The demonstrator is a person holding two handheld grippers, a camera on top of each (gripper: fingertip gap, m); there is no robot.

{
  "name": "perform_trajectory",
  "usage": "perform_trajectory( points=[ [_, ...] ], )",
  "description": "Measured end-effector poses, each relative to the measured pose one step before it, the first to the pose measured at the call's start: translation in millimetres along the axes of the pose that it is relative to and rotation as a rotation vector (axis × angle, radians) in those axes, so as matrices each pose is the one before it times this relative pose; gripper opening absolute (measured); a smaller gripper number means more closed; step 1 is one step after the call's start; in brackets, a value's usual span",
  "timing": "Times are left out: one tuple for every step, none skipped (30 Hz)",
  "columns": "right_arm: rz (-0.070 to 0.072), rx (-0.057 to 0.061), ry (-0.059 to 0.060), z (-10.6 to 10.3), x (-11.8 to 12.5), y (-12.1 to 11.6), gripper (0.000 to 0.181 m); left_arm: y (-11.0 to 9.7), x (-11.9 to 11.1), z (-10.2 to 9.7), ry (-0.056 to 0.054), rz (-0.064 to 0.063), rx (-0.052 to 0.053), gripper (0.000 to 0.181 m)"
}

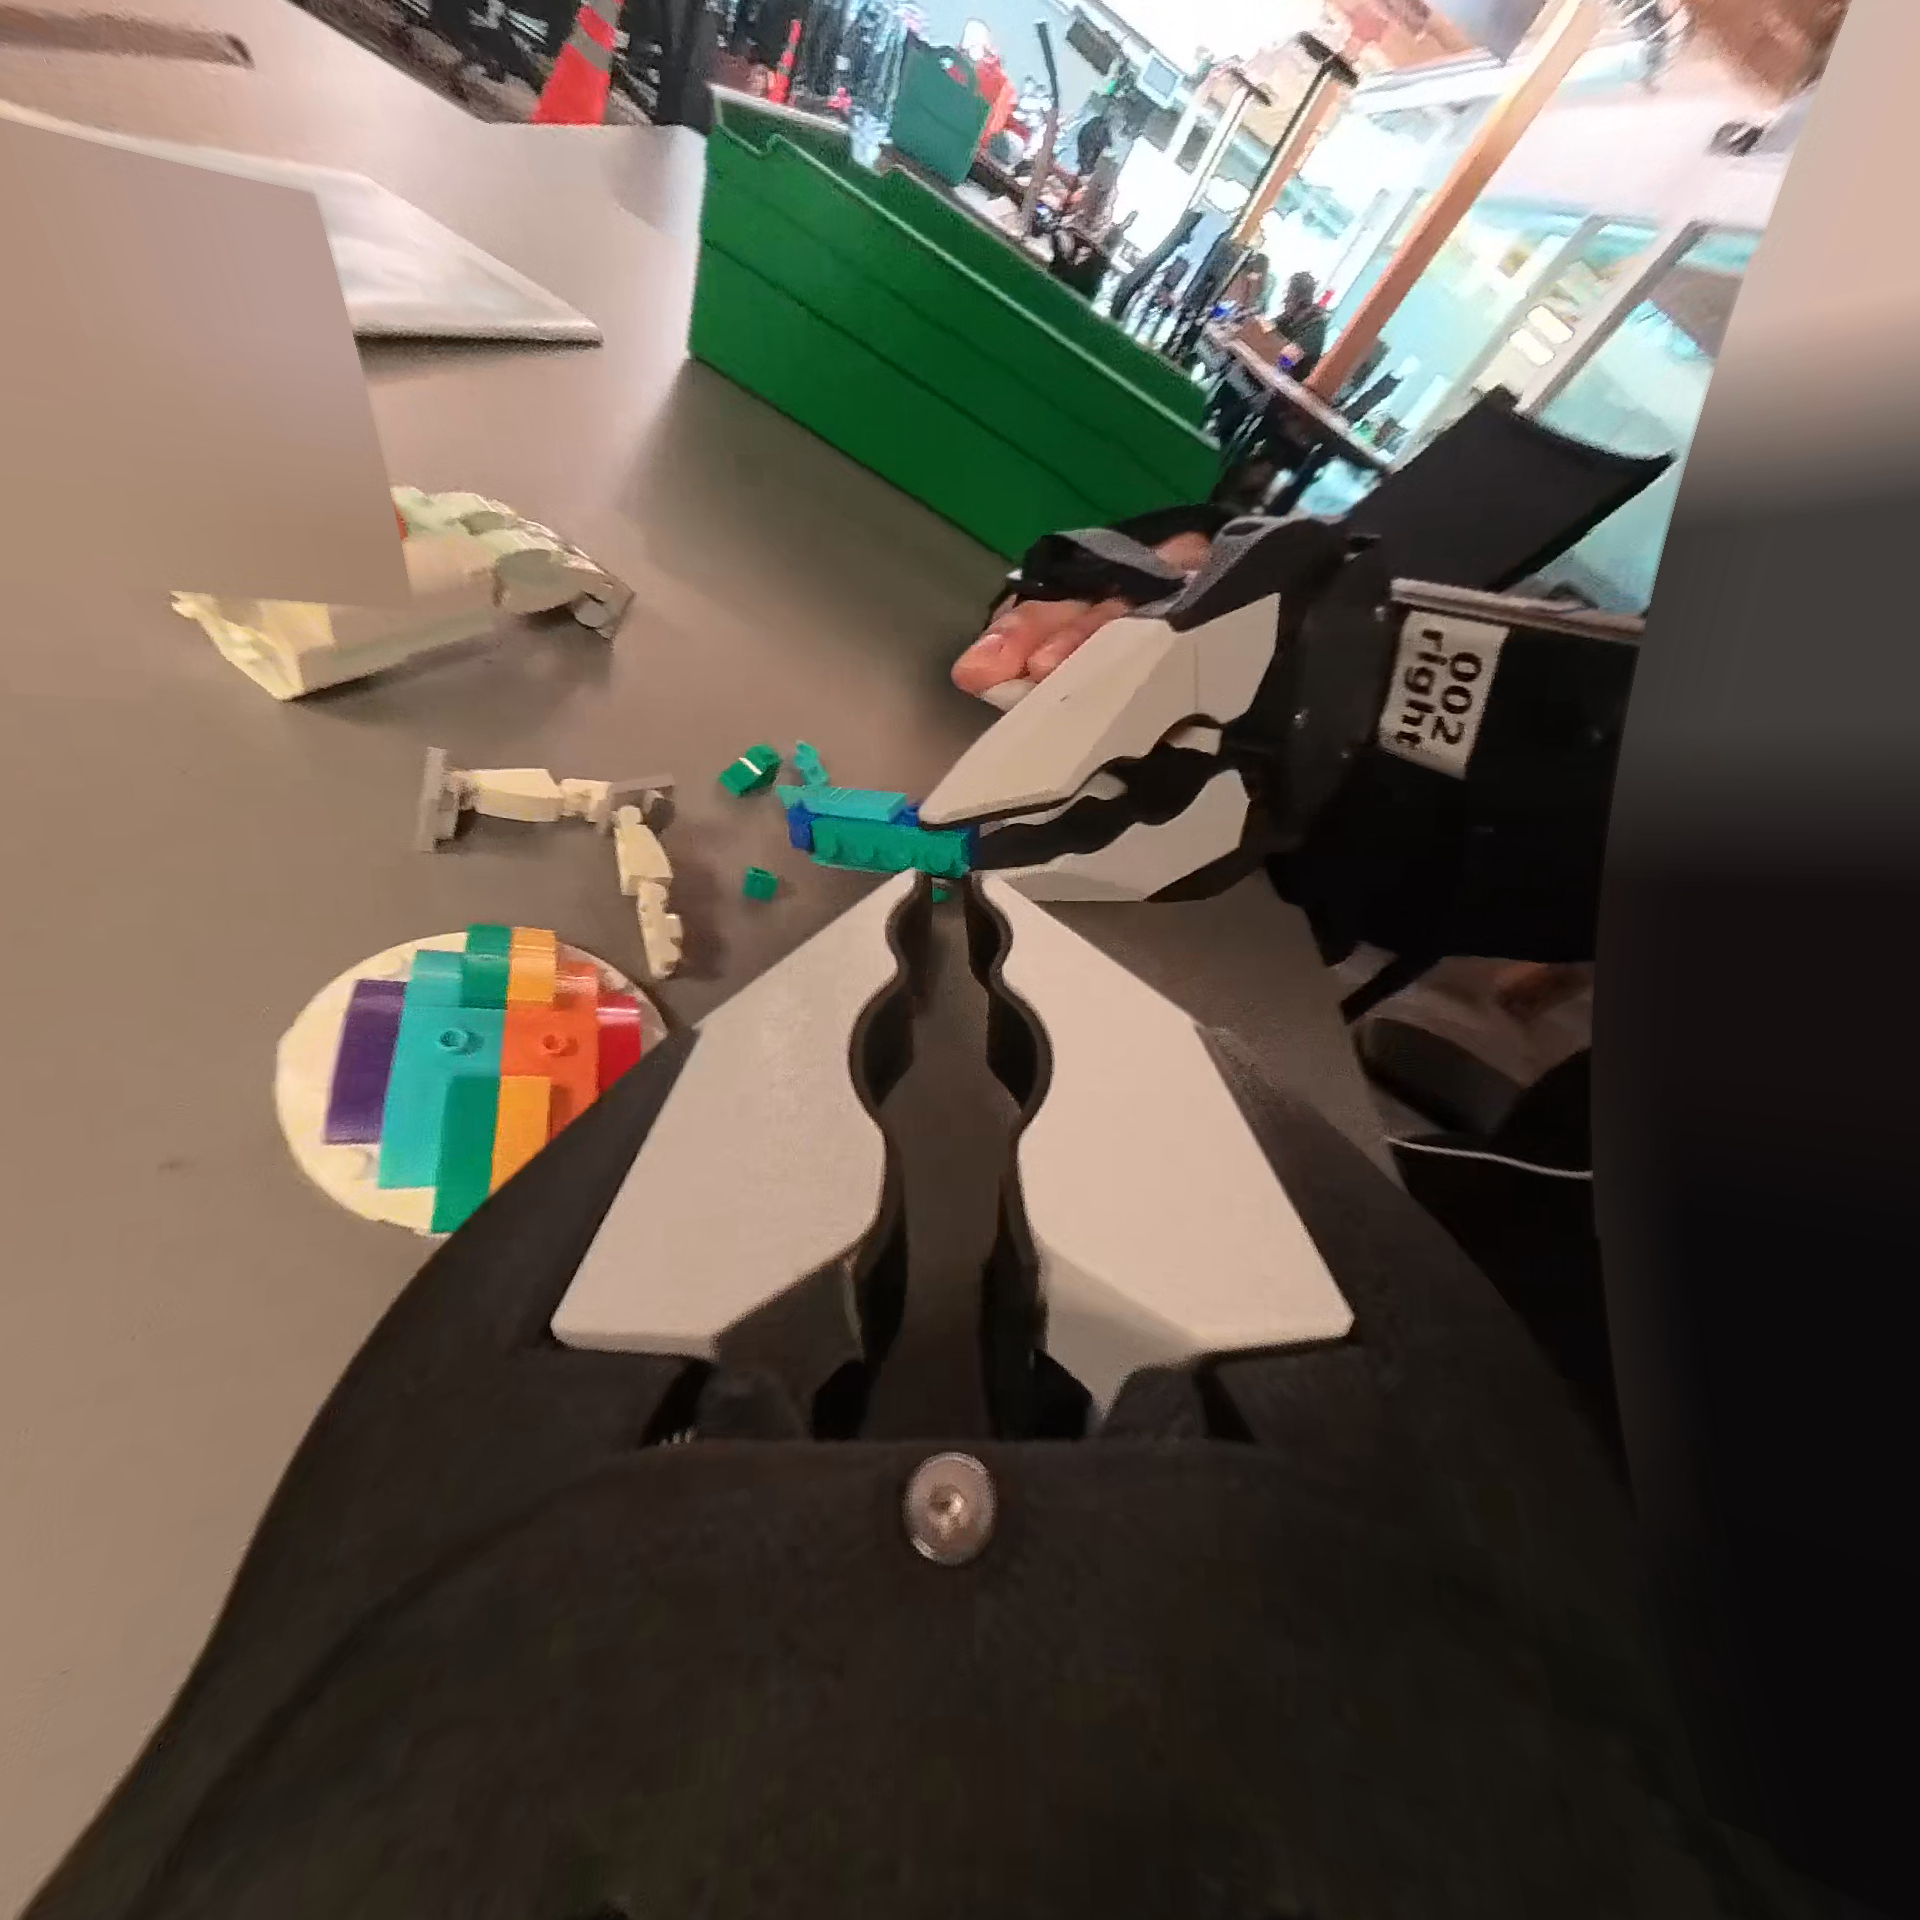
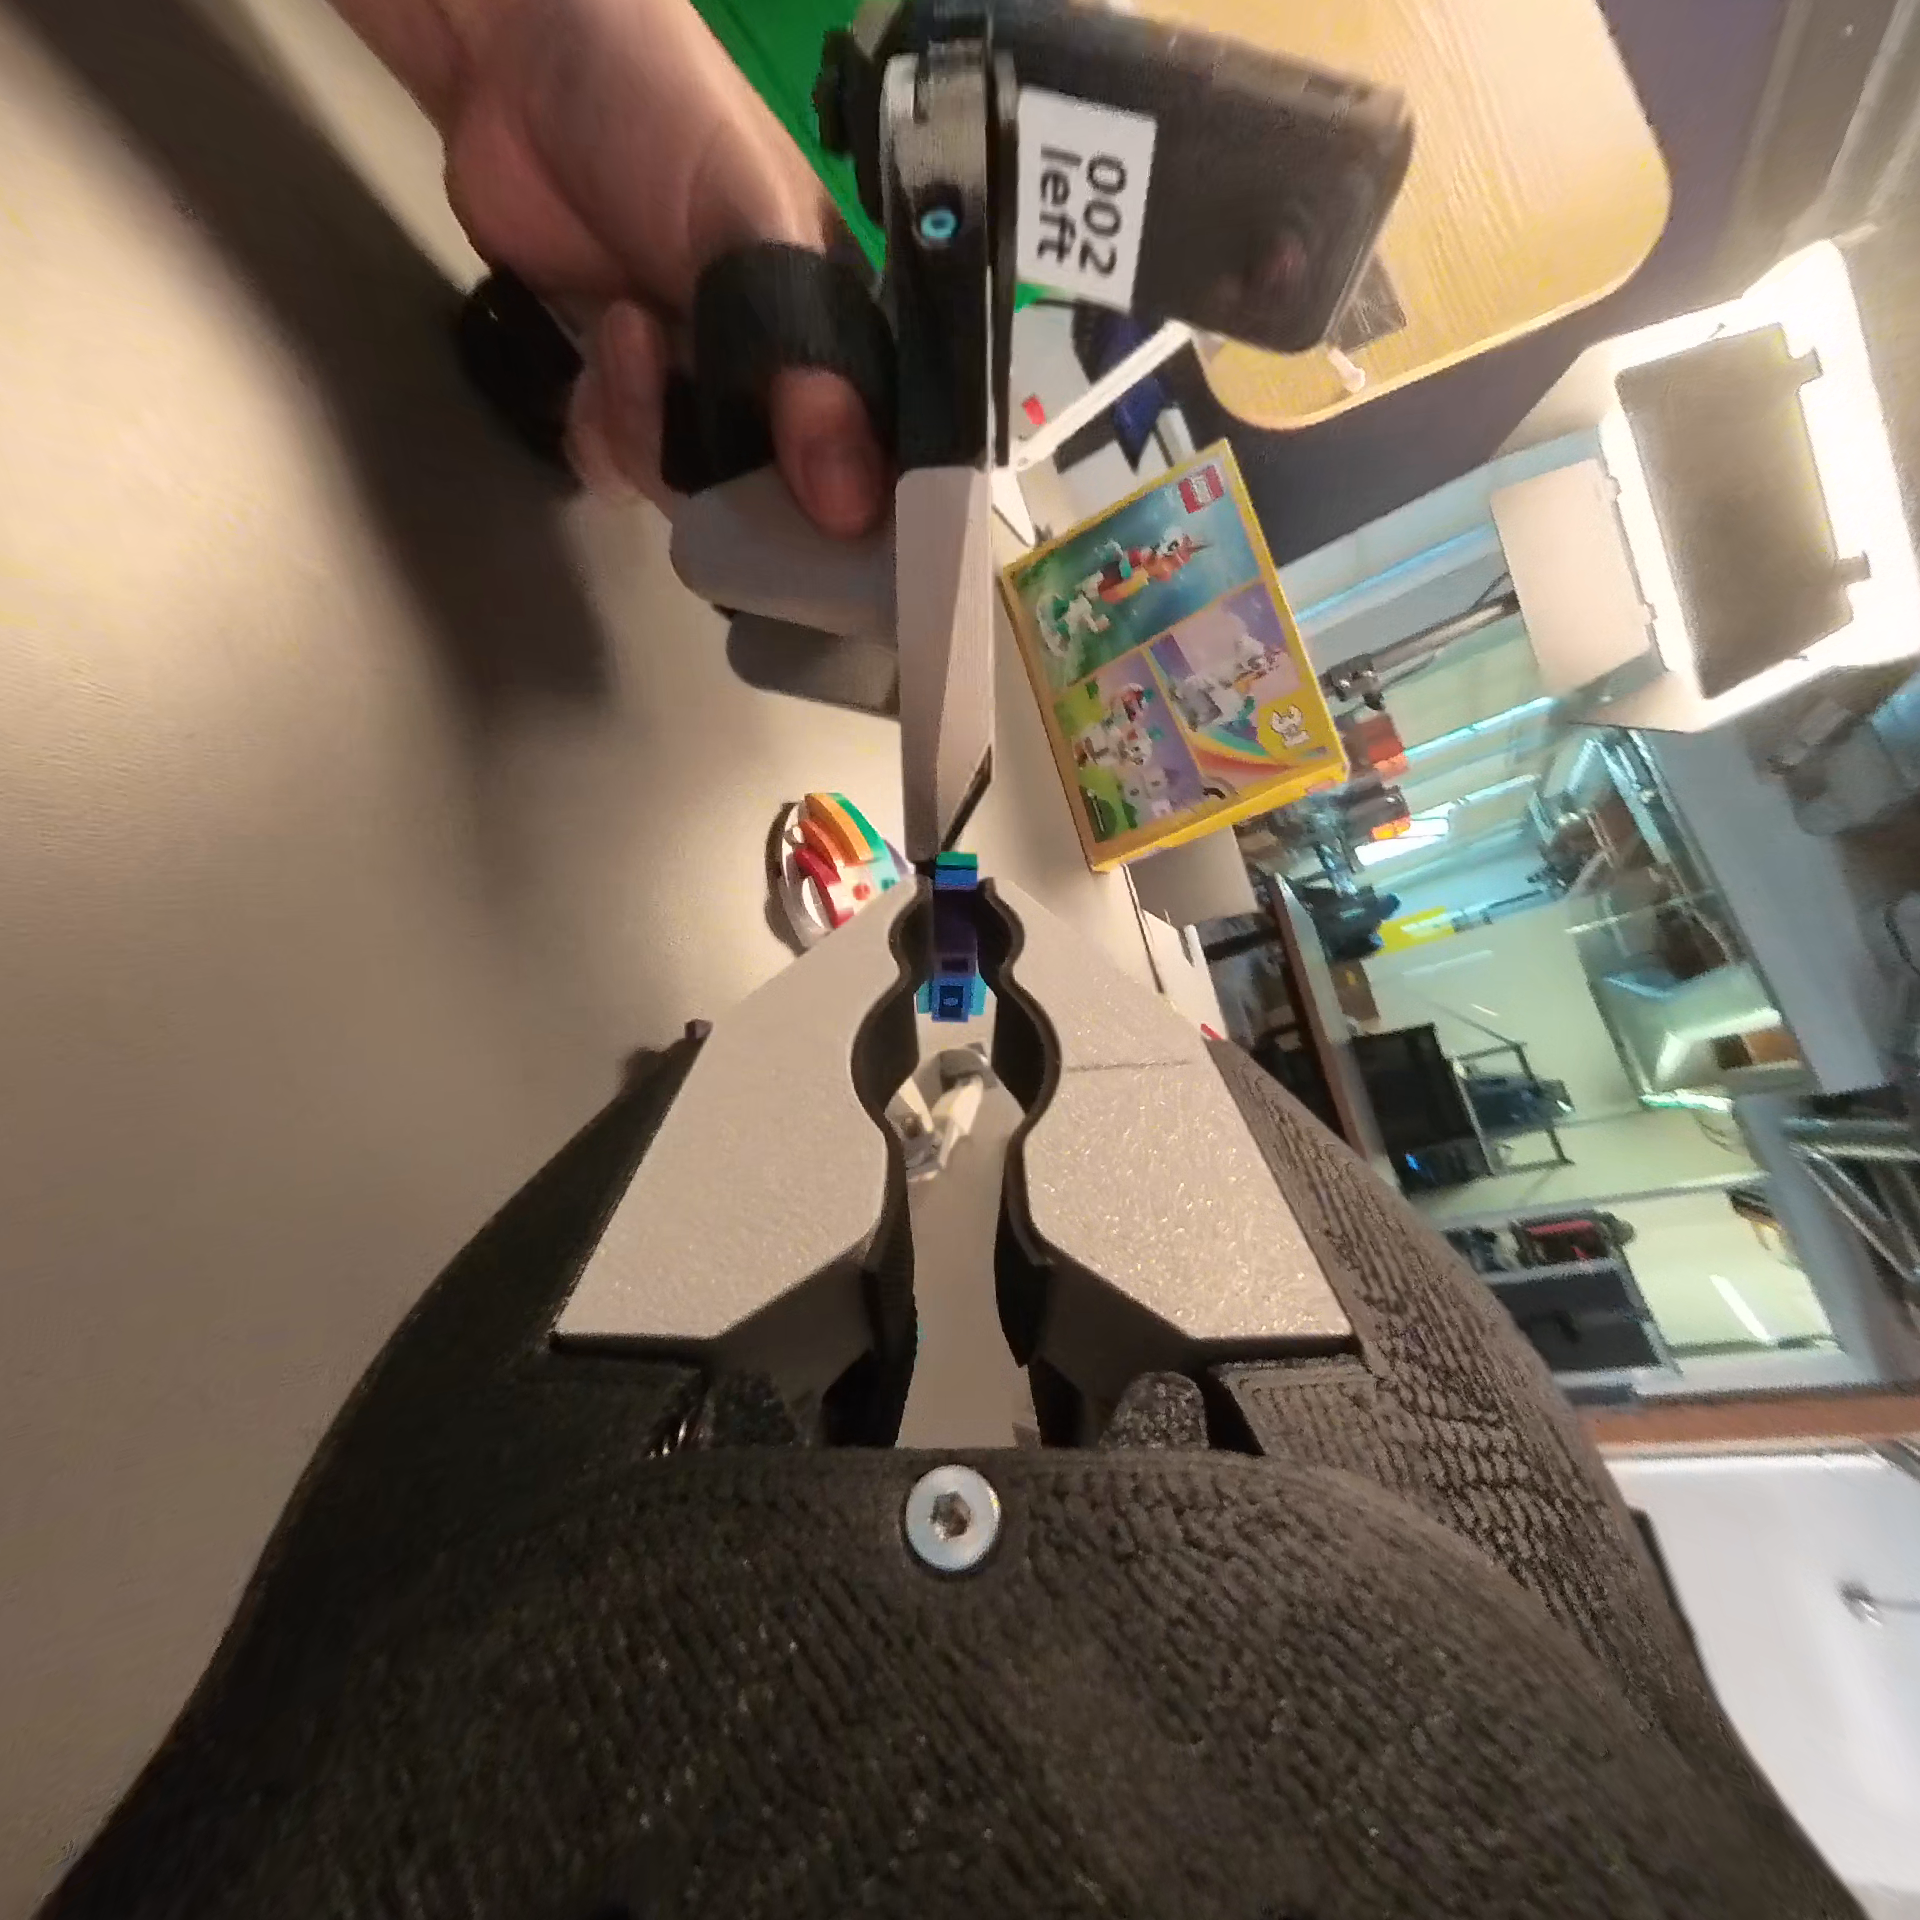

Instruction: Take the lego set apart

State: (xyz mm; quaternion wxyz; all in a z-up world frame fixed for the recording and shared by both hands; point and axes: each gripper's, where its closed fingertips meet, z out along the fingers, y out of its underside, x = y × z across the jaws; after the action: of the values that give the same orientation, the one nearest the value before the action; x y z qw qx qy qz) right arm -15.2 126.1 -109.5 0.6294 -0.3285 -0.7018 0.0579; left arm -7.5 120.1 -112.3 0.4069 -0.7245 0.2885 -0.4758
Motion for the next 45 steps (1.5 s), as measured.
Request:
perform_trajectory(
  points=[
    [-0.013,-0.0119,0.013,1.42,-0.88,1.22,0.006,0.16,-1.54,-0.08,-0.0208,0.0224,-0.0032,0.006],
    [-0.01,-0.0102,0.0108,1.38,-1.29,1.39,0.006,-0.36,-2.11,-0.3,-0.0226,0.0189,0.0005,0.007],
    [-0.0119,-0.0114,0.0029,1.54,-2.48,1.64,0.006,-0.19,-1.59,-0.18,-0.0169,0.014,0.0,0.009],
    [-0.0161,-0.0115,-0.0055,1.7,-3.94,1.75,0.006,0.02,-1.15,-0.08,-0.009,0.0061,-0.0019,0.009],
    [-0.0182,-0.0121,-0.0052,1.96,-3.95,1.85,0.006,-0.73,-0.82,-0.42,-0.0041,-0.0021,0.0056,0.009],
    [-0.0149,-0.008,-0.0025,1.65,-2.88,1.05,0.006,0.34,-1.08,-0.31,-0.0035,-0.0057,-0.0019,0.009],
    [-0.0022,-0.0013,0.0013,1.13,-1.07,-0.1,0.006,1.35,-2.18,0.17,-0.0109,-0.0045,-0.0106,0.008],
    [0.0144,0.0,0.0054,0.7,0.88,-0.13,0.006,1.14,-1.35,0.25,-0.0078,0.0002,-0.0092,0.008],
    [0.0216,-0.0038,0.007,0.43,2.02,0.8,0.007,0.63,-0.54,0.19,-0.0051,0.0014,-0.0048,0.008],
    [0.0178,-0.0071,0.0056,0.27,1.71,1.8,0.006,0.64,-0.69,0.35,-0.006,0.0007,-0.0047,0.008],
    [0.011,-0.0056,0.0057,0.23,1.23,1.49,0.006,0.25,-1.15,-0.06,-0.0093,0.0008,-0.0022,0.008],
    [0.0054,-0.003,0.0064,0.03,0.92,0.41,0.006,0.73,-1.21,0.37,-0.0107,0.0021,-0.0058,0.008],
    [0.0016,-0.002,0.0036,0.26,-0.01,-0.21,0.006,1.1,-1.43,0.63,-0.0146,0.0053,-0.0089,0.008],
    [-0.0004,-0.0017,-0.0004,0.41,-0.82,-0.6,0.006,1.38,-1.44,0.92,-0.0188,0.0115,-0.0109,0.008],
    [-0.0022,-0.002,-0.0018,0.61,-1.07,-0.57,0.006,1.03,0.2,0.91,-0.0092,0.0138,-0.0087,0.008],
    [-0.0018,-0.0039,-0.0018,0.57,-0.87,0.29,0.006,0.49,-0.83,0.47,-0.0137,0.0095,-0.0043,0.008],
    [0.007,-0.0029,-0.0066,0.68,-1.13,0.76,0.006,0.58,-0.81,0.51,-0.0114,0.0048,-0.0045,0.008],
    [0.0189,-0.0027,-0.0099,0.64,-1.04,1.13,0.006,1.11,-0.95,0.85,-0.0114,0.0042,-0.0082,0.008],
    [0.0213,-0.0069,-0.0098,0.76,-0.97,1.83,0.006,1.04,-1.85,1.16,-0.0174,0.0033,-0.0094,0.009],
    [0.0147,-0.0088,-0.0092,1.0,-1.26,2.22,0.006,1.8,-1.87,1.55,-0.0202,0.005,-0.0147,0.008],
    [0.0088,-0.0063,-0.0049,1.05,-0.85,1.88,0.006,0.93,-1.88,0.97,-0.0197,0.0048,-0.0083,0.008],
    [0.0106,-0.0056,-0.0022,1.04,-0.09,1.4,0.006,0.3,-1.93,0.28,-0.017,0.0004,-0.0017,0.007],
    [0.0155,-0.0032,-0.0031,0.86,0.15,0.97,0.006,-0.06,-1.72,0.1,-0.01,-0.0071,-0.0001,0.005],
    [0.0135,-0.0005,-0.0033,0.59,0.12,0.38,0.006,0.06,-1.01,0.03,-0.0017,-0.0124,0.0,0.005],
    [0.0042,-0.0006,-0.0014,0.16,-0.09,0.2,0.006,0.23,-0.08,0.2,0.0049,-0.009,-0.0019,0.004],
    [-0.0025,0.013,-0.0005,-0.76,-0.59,-2.22,0.006,0.9,-2.88,0.41,-0.0159,-0.0087,-0.0068,0.004],
    [0.0018,0.0347,0.0023,-2.66,-0.57,-6.56,0.006,3.84,-20.88,-0.91,-0.1333,-0.0142,-0.0273,0.0],
    [-0.002,0.0183,0.0053,-2.16,-0.47,-4.65,0.006,2.25,-6.59,-0.67,-0.0307,0.0216,-0.0189,0.0],
    [-0.0192,-0.0139,0.0077,0.17,-0.12,1.9,0.006,-1.93,3.28,-1.33,0.0349,-0.0064,0.0148,0.0],
    [-0.0074,-0.0151,0.0032,1.01,0.68,3.57,0.006,-1.91,2.01,-1.72,0.0224,-0.0106,0.0166,0.0],
    [0.0251,-0.002,-0.0051,0.79,1.24,1.77,0.006,-1.47,2.71,-1.49,0.0236,-0.0125,0.0145,0.0],
    [0.0303,0.0013,-0.0032,0.33,1.91,1.11,0.006,-0.26,2.81,-1.0,0.0239,-0.0258,0.0076,0.0],
    [0.0154,-0.0011,-0.0015,0.03,1.06,1.04,0.006,-0.04,1.64,-0.73,0.0154,-0.0223,0.0055,0.0],
    [0.0037,0.0031,-0.0012,-0.32,0.06,-0.26,0.006,-0.94,1.43,-0.94,0.0134,-0.0082,0.0097,0.0],
    [-0.0006,0.0071,0.0009,-0.57,0.02,-1.26,0.006,-1.92,2.11,-1.05,0.0172,-0.001,0.0137,0.0],
    [0.0053,0.0125,0.0027,-0.8,0.86,-1.85,0.006,-3.13,4.56,-0.96,0.0314,0.0029,0.0223,0.0],
    [0.021,0.0253,0.0005,-1.28,2.04,-3.08,0.006,-3.99,6.85,-0.78,0.0434,0.0101,0.0283,0.0],
    [0.0378,0.0344,0.0045,-2.18,4.21,-3.62,0.006,-2.98,5.21,-0.43,0.0287,0.016,0.0208,0.0],
    [0.0438,0.0268,0.0244,-2.58,8.34,-2.08,0.007,-1.95,4.65,0.01,0.0224,0.0261,0.0128,0.006],
    [0.0425,0.0184,0.0348,-2.71,10.9,-0.07,0.006,-2.15,3.45,0.01,0.0112,0.0317,0.0132,0.01],
    [0.0479,0.019,0.0244,-2.86,10.2,0.42,0.006,-2.32,1.04,-0.18,-0.0073,0.0326,0.0154,0.013],
    [0.0603,0.0267,0.0076,-3.17,8.5,-0.82,0.006,-2.07,2.3,-0.28,-0.0005,0.0336,0.0141,0.018],
    [0.0738,0.0421,-0.0092,-3.68,6.46,-3.78,0.006,-1.68,2.73,-0.06,0.0031,0.0292,0.0119,0.02],
    [0.0864,0.0567,-0.0223,-4.21,5.16,-7.0,0.006,-1.79,0.58,0.1,-0.0115,0.0236,0.0128,0.022],
    [0.1019,0.0647,-0.0356,-4.17,3.39,-9.39,0.006,-1.83,1.52,0.12,-0.0062,0.0245,0.0127,0.026]
  ],
)
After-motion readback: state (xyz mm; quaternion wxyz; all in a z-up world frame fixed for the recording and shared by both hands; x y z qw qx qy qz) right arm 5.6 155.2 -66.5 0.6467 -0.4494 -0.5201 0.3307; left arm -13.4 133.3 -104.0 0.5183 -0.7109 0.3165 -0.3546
